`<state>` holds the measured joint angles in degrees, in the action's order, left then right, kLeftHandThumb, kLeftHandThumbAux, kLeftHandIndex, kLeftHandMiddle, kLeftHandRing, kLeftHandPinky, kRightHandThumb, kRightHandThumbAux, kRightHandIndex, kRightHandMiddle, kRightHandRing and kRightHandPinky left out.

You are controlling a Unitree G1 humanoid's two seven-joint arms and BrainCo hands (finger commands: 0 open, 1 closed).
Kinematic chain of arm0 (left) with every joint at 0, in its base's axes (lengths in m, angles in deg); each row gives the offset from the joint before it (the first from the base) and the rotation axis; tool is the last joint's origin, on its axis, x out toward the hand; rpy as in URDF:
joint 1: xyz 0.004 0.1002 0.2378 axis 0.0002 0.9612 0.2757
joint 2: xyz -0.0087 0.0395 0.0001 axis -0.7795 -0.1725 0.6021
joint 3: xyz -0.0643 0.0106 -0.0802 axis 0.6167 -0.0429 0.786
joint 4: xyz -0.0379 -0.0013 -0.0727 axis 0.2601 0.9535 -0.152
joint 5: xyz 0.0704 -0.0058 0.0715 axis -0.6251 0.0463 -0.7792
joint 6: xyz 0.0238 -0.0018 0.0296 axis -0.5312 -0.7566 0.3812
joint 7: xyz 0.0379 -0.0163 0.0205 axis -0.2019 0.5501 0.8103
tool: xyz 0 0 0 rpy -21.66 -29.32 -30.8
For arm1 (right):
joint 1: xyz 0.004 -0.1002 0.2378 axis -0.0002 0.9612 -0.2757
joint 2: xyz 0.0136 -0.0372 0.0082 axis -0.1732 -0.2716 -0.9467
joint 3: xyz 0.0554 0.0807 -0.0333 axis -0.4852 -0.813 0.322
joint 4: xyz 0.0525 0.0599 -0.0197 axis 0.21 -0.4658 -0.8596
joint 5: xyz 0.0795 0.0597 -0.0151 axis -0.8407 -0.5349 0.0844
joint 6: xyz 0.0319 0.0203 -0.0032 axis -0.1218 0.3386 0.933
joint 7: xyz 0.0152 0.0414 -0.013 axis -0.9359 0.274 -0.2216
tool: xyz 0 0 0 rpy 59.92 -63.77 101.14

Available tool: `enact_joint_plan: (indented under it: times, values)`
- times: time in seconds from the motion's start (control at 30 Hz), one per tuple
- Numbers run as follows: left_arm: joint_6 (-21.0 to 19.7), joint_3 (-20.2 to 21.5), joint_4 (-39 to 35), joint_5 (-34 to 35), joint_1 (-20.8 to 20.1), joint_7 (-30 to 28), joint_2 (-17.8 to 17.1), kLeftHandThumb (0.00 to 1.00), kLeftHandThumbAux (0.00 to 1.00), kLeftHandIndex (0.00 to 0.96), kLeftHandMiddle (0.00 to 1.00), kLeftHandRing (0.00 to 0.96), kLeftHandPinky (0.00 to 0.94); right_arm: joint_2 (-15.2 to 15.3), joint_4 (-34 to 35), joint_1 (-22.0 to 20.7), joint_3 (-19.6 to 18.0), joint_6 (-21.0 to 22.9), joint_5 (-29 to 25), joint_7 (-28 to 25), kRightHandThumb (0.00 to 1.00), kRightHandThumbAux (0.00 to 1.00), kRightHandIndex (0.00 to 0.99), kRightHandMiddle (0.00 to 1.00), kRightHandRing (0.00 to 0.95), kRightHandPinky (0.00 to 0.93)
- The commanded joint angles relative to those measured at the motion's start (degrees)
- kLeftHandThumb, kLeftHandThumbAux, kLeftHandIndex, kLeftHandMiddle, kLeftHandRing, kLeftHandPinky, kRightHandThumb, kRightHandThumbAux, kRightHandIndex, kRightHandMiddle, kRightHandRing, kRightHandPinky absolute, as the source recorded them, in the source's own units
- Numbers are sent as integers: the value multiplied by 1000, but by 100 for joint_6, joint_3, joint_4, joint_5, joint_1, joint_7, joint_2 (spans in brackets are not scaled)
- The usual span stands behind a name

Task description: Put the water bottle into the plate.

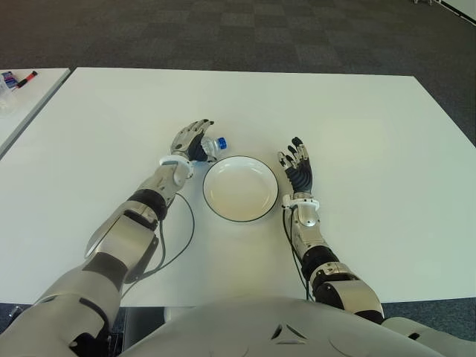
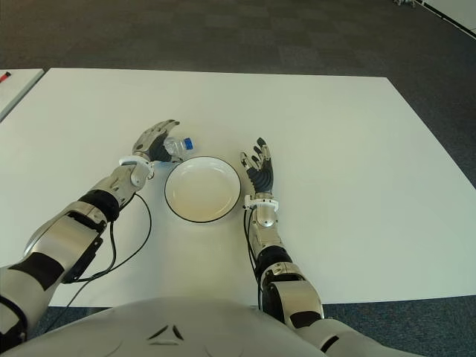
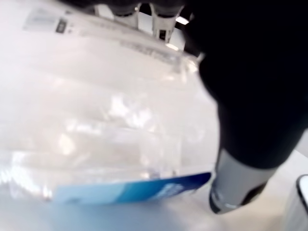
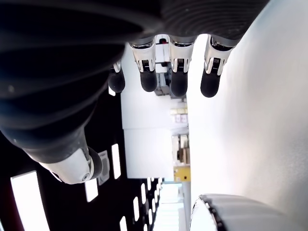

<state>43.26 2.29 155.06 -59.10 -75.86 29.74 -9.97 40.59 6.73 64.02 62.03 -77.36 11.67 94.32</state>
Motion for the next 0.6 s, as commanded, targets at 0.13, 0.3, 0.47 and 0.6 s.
enact_joint_plan:
  times: [0.13, 0.3, 0.47, 0.6]
  values:
    - [-396, 127, -53, 132, 115, -213, -61, 0, 824, 0, 0, 0, 0, -196, -326, 328, -29, 209, -42, 4, 22, 656, 55, 80, 90, 134]
    - [-552, 166, -87, 142, 127, -269, -62, 0, 822, 0, 0, 0, 0, -199, -327, 326, -33, 198, -48, 0, 21, 659, 55, 79, 88, 132]
    - [-693, 217, -57, 175, 136, -335, -90, 0, 825, 0, 0, 0, 0, -201, -329, 326, -35, 199, -44, 18, 20, 662, 56, 80, 89, 133]
    - [-746, 242, -72, 199, 148, -364, -93, 0, 827, 0, 0, 0, 0, -202, -335, 322, -42, 204, -47, 26, 20, 662, 57, 81, 91, 136]
